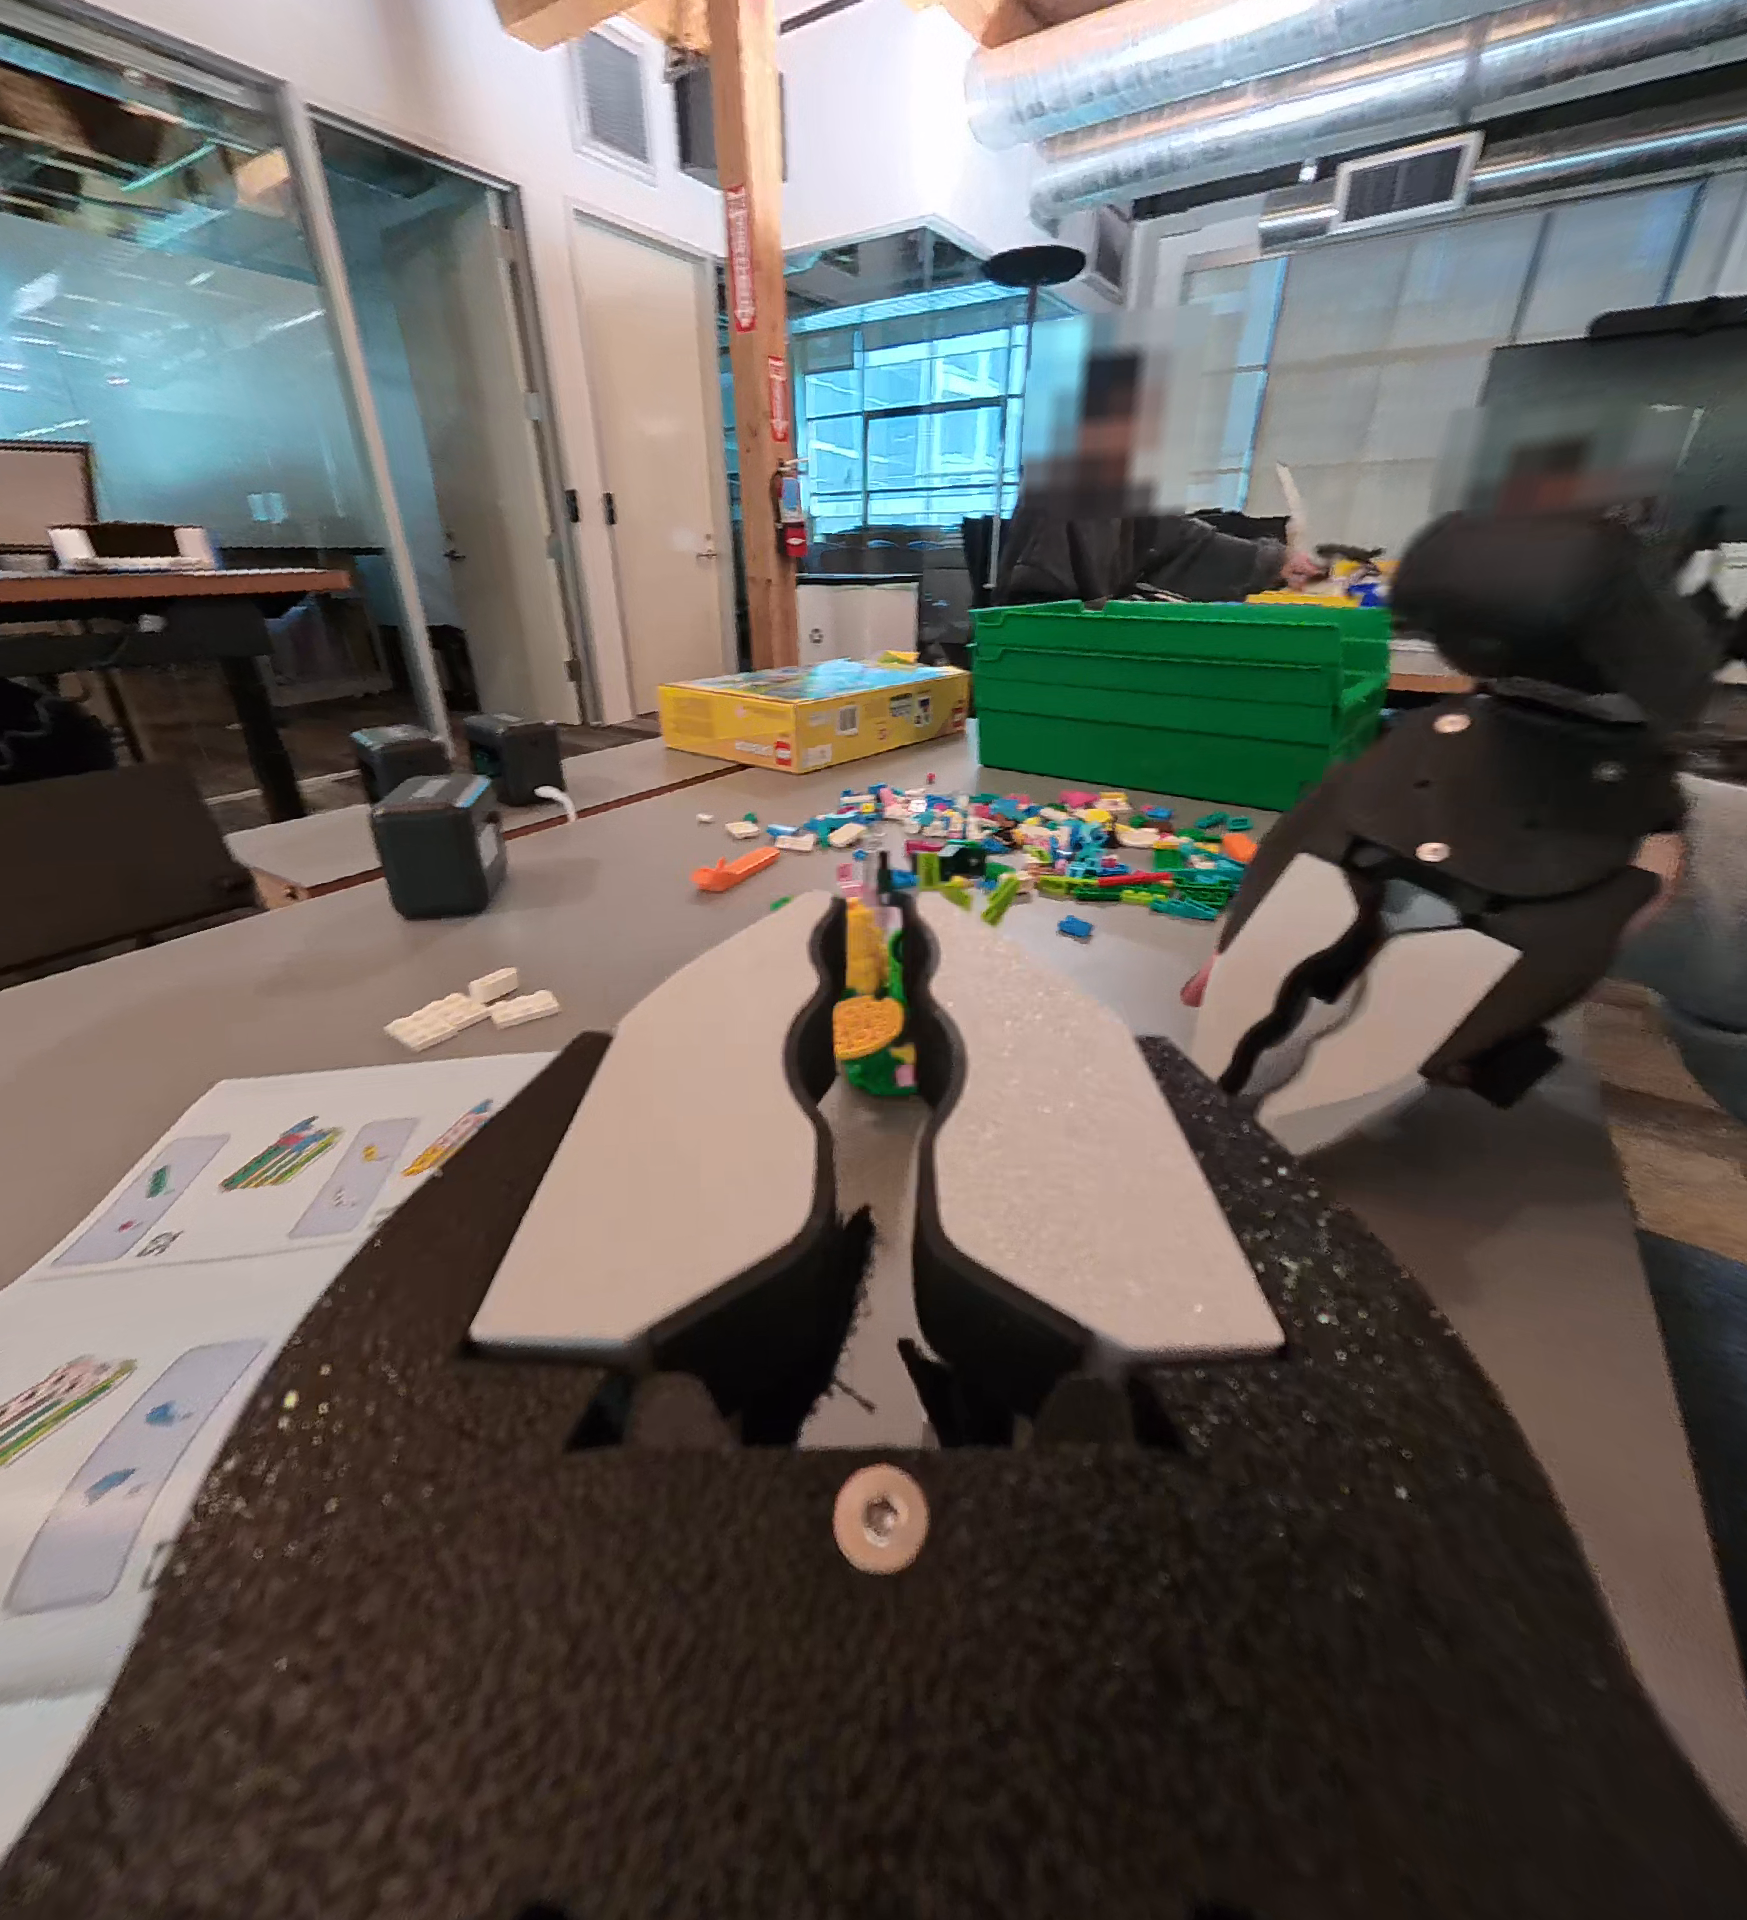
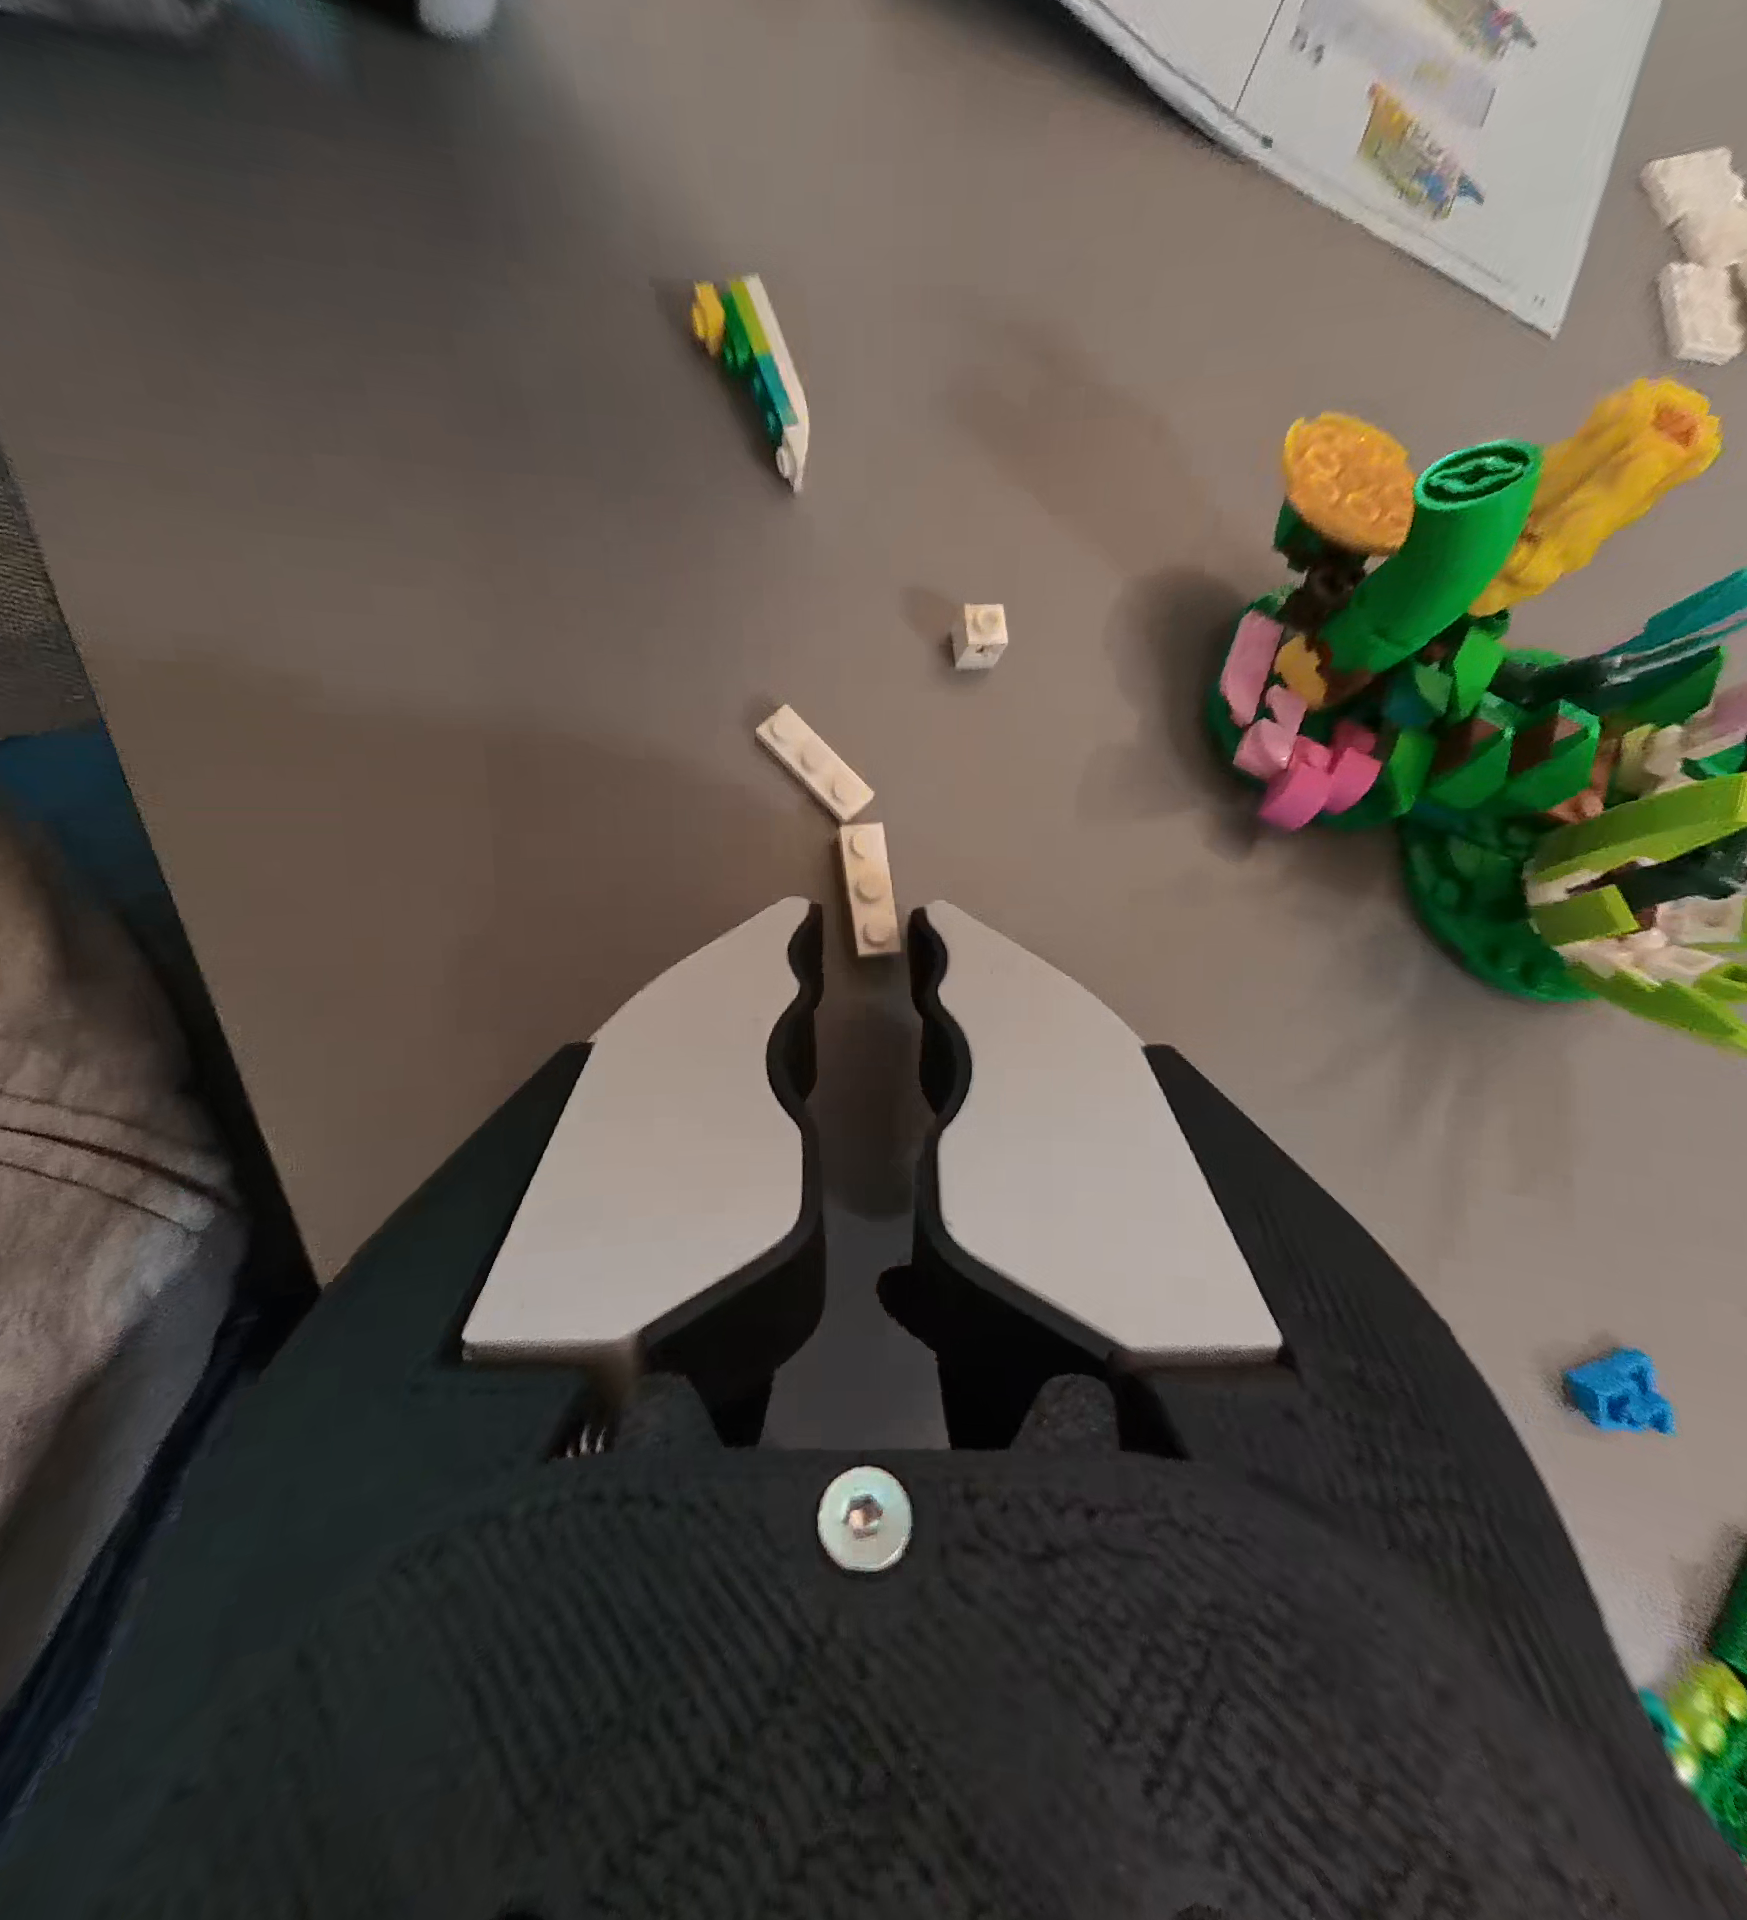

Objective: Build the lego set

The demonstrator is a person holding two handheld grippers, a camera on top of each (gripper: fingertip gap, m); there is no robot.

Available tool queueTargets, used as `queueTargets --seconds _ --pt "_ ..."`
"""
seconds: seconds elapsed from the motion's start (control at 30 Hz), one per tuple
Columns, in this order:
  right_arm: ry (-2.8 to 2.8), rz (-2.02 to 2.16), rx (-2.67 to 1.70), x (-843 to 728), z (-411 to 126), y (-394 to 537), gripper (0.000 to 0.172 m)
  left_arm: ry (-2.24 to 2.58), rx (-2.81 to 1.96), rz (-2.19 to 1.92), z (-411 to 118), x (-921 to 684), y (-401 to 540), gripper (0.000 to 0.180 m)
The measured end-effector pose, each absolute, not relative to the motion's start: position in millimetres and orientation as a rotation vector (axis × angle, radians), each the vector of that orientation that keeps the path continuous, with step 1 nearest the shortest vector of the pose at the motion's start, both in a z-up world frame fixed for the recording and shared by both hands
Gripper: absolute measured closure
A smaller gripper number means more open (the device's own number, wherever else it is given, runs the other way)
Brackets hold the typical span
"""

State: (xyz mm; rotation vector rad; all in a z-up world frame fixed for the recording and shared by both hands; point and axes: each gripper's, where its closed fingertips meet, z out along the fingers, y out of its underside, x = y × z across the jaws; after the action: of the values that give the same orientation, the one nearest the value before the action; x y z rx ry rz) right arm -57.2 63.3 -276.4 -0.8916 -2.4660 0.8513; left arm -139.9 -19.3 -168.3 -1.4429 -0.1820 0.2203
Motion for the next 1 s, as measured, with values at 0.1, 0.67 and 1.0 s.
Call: queueTargets --seconds 0.1,0.67,1.0 --pt "-2.435 0.848 -0.919 -63.9 -275.2 65.9 0.165 -0.099 -1.458 0.166 -167.4 -124.7 -14.1 0.168" --pt "-1.956 1.608 -0.854 -81.3 -191.7 17.5 0.165 0.008 -1.591 -0.105 -182.7 -95.8 -7.7 0.15" --pt "-2.115 1.243 -0.789 -83.0 -226.6 16.6 0.165 0.056 -2.062 0.033 -250.4 -115.3 -39.7 0.139"
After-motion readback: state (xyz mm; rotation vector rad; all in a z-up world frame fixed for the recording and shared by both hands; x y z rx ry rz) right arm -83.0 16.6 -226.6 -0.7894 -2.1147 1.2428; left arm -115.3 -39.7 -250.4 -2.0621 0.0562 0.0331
